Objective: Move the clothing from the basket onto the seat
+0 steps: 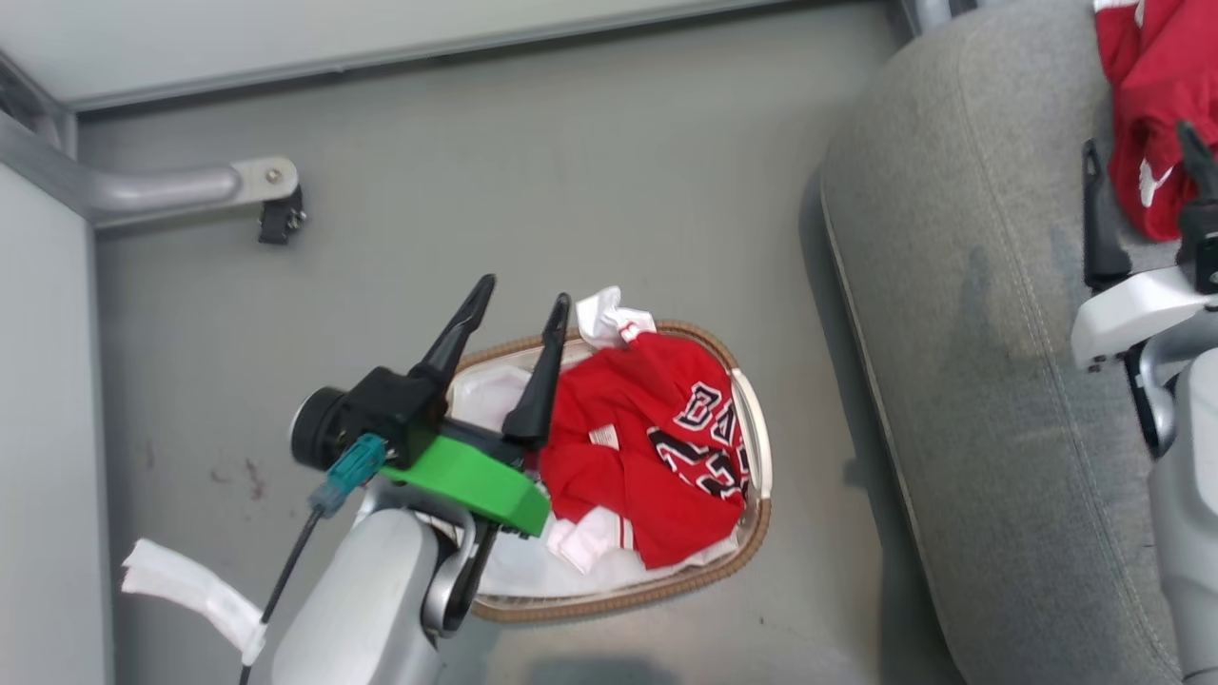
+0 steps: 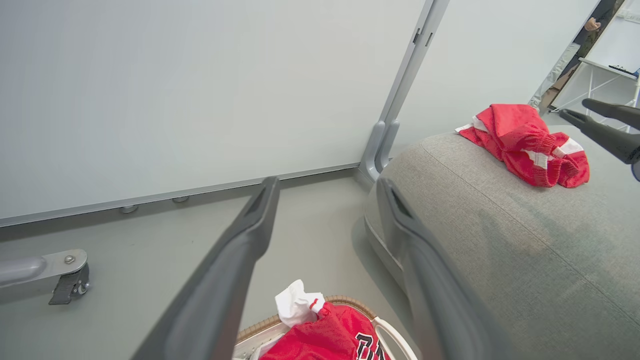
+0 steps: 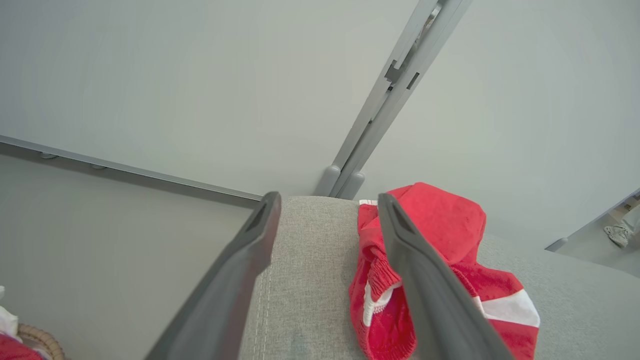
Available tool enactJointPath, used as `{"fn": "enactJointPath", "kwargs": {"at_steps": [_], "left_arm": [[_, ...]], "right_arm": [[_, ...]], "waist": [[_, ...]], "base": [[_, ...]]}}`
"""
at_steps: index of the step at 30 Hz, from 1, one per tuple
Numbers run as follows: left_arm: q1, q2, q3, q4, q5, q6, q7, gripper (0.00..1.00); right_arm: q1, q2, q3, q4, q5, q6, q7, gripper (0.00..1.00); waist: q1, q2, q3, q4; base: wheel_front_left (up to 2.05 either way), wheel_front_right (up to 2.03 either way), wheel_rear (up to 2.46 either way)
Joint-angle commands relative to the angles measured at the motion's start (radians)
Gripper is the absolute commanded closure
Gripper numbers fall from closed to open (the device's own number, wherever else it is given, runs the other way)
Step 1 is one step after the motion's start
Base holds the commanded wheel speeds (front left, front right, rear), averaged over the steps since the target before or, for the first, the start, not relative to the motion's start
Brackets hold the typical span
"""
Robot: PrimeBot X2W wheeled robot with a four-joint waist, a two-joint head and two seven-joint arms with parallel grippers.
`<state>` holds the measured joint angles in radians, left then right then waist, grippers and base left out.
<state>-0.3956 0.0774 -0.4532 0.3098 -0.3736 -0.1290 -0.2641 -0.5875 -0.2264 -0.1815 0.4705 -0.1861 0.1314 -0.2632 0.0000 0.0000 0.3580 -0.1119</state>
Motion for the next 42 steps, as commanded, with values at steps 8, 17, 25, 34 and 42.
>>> {"fn": "enactJointPath", "kwargs": {"at_steps": [8,17,25,34,42], "left_arm": [[0.145,-0.021,0.185,-0.011,0.056,0.003,0.000,0.00],[0.263,-0.027,0.273,0.005,0.065,0.001,0.000,0.00],[0.349,-0.026,0.319,0.009,0.063,0.017,0.000,0.00],[0.399,-0.027,0.326,0.010,0.050,0.017,0.000,0.00],[0.399,-0.026,0.318,0.019,0.039,0.015,0.000,0.00]], "right_arm": [[0.090,0.103,0.036,0.016,0.048,-0.001,-0.002,0.00],[0.240,0.172,0.042,-0.044,0.115,-0.001,-0.002,0.00],[0.378,0.174,0.095,-0.109,0.216,-0.001,-0.002,0.00],[0.463,0.174,0.124,-0.125,0.281,-0.001,-0.002,0.00],[0.469,0.174,0.134,-0.120,0.292,-0.001,-0.002,0.00]], "waist": [[0.0000,0.0000,-0.211,0.064],[0.0000,0.0000,-0.284,0.097],[0.0000,0.0000,-0.319,0.117],[0.0000,0.0000,-0.329,0.116],[0.0000,0.0000,-0.332,0.111]], "base": [[0.00,0.00,0.00],[0.00,0.00,0.00],[0.00,0.00,0.00],[0.00,0.00,0.00],[0.00,0.00,0.00]]}}
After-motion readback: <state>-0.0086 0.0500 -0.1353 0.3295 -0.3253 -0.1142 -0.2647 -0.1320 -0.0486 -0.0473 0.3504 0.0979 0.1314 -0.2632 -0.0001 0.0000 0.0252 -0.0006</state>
